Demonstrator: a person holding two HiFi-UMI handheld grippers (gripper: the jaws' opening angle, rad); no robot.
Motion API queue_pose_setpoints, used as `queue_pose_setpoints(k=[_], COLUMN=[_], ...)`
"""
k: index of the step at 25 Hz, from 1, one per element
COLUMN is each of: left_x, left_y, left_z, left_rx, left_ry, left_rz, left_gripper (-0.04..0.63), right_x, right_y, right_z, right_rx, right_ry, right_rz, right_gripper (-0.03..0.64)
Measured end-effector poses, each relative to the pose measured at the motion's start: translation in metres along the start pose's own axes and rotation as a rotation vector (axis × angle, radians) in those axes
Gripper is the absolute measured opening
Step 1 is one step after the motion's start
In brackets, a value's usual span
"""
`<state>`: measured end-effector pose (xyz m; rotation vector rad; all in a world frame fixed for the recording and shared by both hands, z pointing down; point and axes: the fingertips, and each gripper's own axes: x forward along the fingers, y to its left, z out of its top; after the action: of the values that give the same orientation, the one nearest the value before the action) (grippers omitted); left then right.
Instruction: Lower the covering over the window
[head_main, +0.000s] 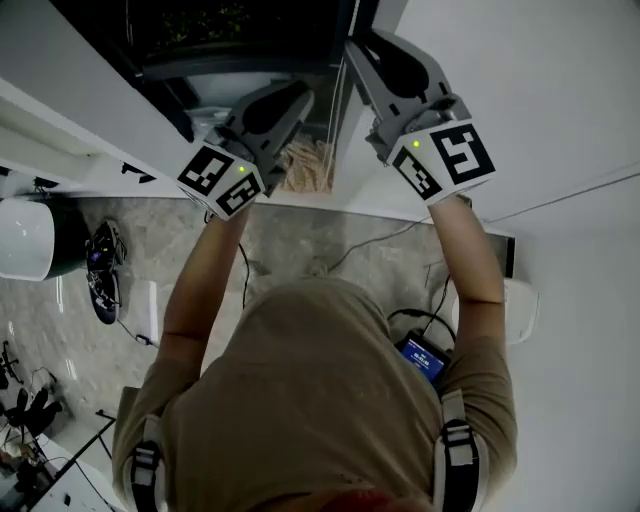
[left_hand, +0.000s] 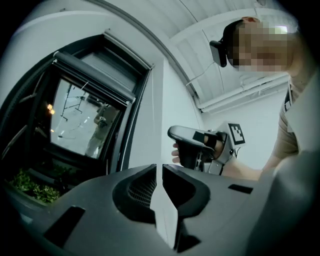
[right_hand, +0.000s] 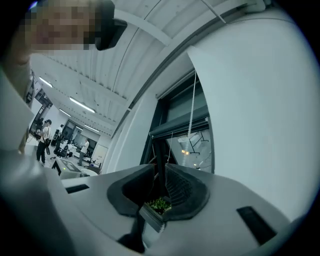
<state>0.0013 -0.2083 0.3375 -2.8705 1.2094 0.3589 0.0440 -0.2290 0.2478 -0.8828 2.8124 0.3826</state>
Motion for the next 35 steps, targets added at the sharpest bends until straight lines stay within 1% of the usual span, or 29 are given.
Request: queue_pose_setpoints(k=[3, 5, 6, 9, 13, 16, 19, 22, 25, 28, 31, 33, 35], left_x=[-0.013, -0.020, -0.019, -0.013, -0.013, -0.013, -0.012, -0.014, -0.021, -0.032, -0.044, -0.054, -0.067], left_y=[0.018, 0.022, 0.022, 0.016, 0.006, -0.001, -0.002, 0.000, -0.004, -0.005, -0.002, 0.003, 0.012], left_z=[-0.023, -0.038, -0.048, -0.089, -0.144, -0.171, -0.200, -0.228, -0.251, -0.274, -0.291, -0.302, -0.313], left_rx=[0.048, 0.073, 0.070, 0.025, -0.036, -0.056, -0.072, -0.084, -0.101, -0.132, -0.159, -0.180, -0.203], left_ry=[-0.038, -0.037, -0.030, 0.010, 0.091, 0.135, 0.176, 0.218, 0.266, 0.300, 0.319, 0.334, 0.361], left_rz=[0.081, 0.119, 0.126, 0.124, 0.121, 0.110, 0.099, 0.104, 0.113, 0.122, 0.135, 0.141, 0.149], left_gripper=[0.026, 0.026, 0.026, 0.026, 0.026, 0.026, 0.026, 0.026, 0.026, 0.026, 0.026, 0.026, 0.026], right_x=[-0.018, -0.030, -0.038, -0.068, -0.109, -0.131, -0.147, -0.162, -0.176, -0.185, -0.189, -0.189, -0.183], right_y=[-0.012, -0.021, -0.027, -0.038, -0.045, -0.049, -0.054, -0.055, -0.046, -0.030, -0.014, -0.005, 0.004], right_z=[-0.045, -0.077, -0.094, -0.143, -0.192, -0.224, -0.264, -0.303, -0.327, -0.345, -0.361, -0.371, -0.383], right_rx=[-0.009, 0.014, 0.033, 0.076, 0.125, 0.128, 0.123, 0.164, 0.199, 0.183, 0.186, 0.213, 0.249], right_ry=[0.011, 0.045, 0.073, 0.156, 0.177, 0.208, 0.263, 0.321, 0.353, 0.367, 0.373, 0.372, 0.374], right_rz=[-0.023, -0.028, -0.027, -0.028, -0.075, -0.102, -0.120, -0.144, -0.158, -0.154, -0.130, -0.129, -0.145], right_gripper=[0.054, 0.054, 0.054, 0.056, 0.076, 0.100, 0.103, 0.104, 0.104, 0.103, 0.103, 0.103, 0.103])
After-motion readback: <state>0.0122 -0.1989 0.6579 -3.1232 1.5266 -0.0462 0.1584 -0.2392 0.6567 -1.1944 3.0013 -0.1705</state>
